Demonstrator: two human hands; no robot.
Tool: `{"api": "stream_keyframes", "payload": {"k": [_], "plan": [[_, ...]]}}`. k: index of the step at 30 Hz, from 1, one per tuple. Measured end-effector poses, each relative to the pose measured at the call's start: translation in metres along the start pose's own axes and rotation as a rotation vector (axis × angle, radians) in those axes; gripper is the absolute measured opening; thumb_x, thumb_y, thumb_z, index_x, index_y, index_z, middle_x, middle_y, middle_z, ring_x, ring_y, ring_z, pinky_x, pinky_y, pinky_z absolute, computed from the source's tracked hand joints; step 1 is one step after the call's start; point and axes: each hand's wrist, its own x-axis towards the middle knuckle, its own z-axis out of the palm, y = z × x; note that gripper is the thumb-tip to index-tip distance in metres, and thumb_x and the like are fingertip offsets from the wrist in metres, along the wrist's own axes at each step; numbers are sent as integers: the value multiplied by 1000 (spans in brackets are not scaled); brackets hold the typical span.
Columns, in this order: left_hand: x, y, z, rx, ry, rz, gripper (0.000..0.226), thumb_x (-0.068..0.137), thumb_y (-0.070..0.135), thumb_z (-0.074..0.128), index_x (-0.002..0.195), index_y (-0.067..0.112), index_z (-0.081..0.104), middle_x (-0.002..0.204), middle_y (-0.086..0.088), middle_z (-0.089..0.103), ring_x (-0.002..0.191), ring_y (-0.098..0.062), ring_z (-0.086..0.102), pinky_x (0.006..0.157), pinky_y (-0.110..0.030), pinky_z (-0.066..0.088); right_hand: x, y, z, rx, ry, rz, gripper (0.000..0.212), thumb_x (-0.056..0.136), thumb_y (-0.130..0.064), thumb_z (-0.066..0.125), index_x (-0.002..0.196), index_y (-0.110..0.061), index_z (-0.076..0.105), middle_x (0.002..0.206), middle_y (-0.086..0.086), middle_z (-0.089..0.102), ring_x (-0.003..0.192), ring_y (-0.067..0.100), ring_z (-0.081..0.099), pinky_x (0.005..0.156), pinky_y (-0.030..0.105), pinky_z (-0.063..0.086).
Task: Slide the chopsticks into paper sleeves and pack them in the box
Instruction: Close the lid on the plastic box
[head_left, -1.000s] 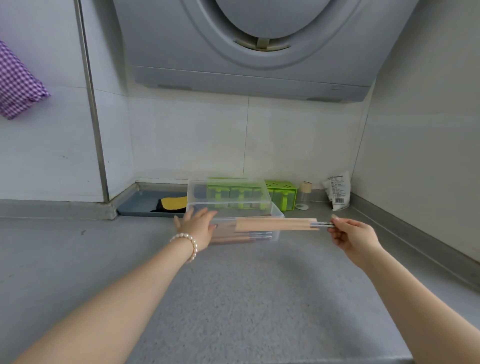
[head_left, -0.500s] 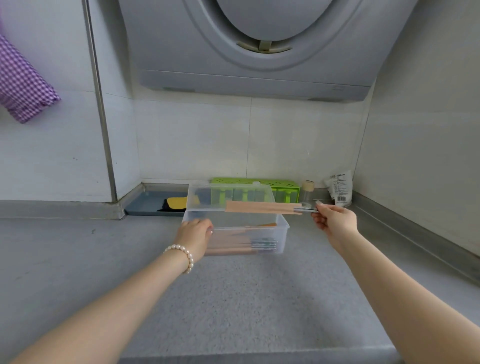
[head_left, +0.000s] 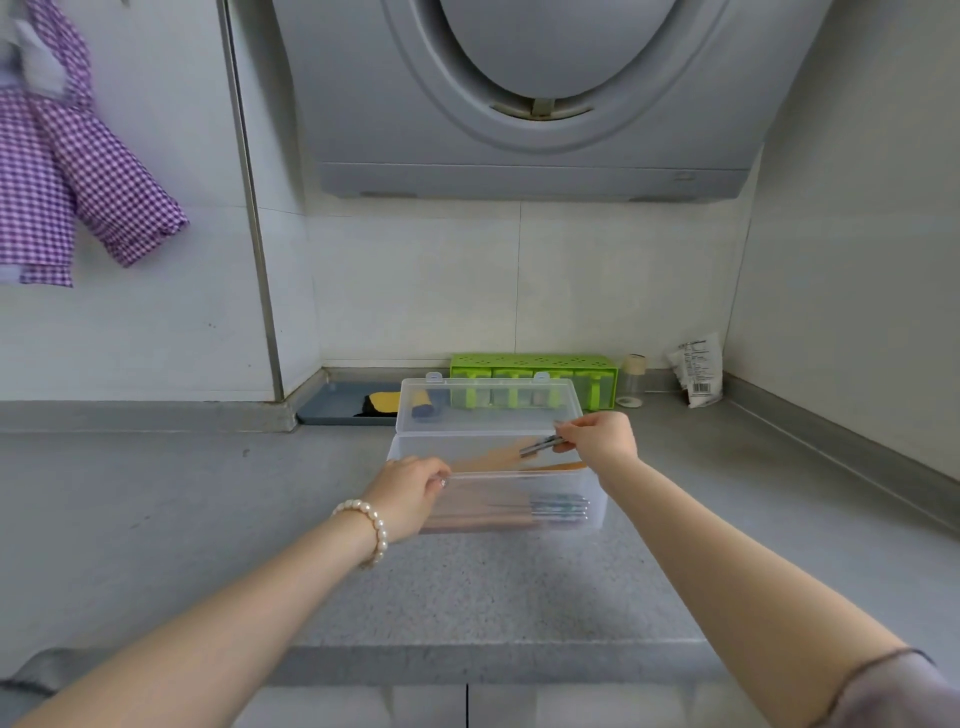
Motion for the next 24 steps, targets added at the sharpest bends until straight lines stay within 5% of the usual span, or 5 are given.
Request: {"api": "stream_keyframes", "payload": {"k": [5,8,15,19,24], "plan": [[4,7,-10,118,182,-51,30,96,31,40,116,24,61,122,-1,56,117,-23,43,97,-33,38,-1,2,-5,-449,33,-55,27,85,-41,62,78,-18,73,71,0,63,90,23,56,90,36,31],[19,5,-15,90,291,-120,33,96,33,39,123,25,55,131,-1,51,123,-25,37,100,-34,34,-2,8,-10,-653,76,-198,29,88,-43,57,100,-21,71,108,6,57,118,28,39,93,37,30],[57,7,-31,-198,269,-349,42,99,32,32,128,4,46,126,-15,55,119,-34,47,98,-37,34,17,13,-16,-304,7,-71,43,99,-31,30,123,-2,52,125,20,53,112,36,49,93,38,40],[74,1,-28,-512,204,-480,58,98,44,26,117,-4,51,97,-17,59,89,-32,55,79,-34,42,23,7,-12,-179,-103,44,51,100,-35,27,130,3,44,130,20,50,120,35,47,98,39,37],[80,1,-17,-731,206,-553,62,98,45,24,132,-4,41,101,-12,52,98,-27,45,86,-31,32,31,13,-2,-242,-193,-49,54,100,-40,26,135,-1,40,132,18,50,119,33,48,102,40,38]]}}
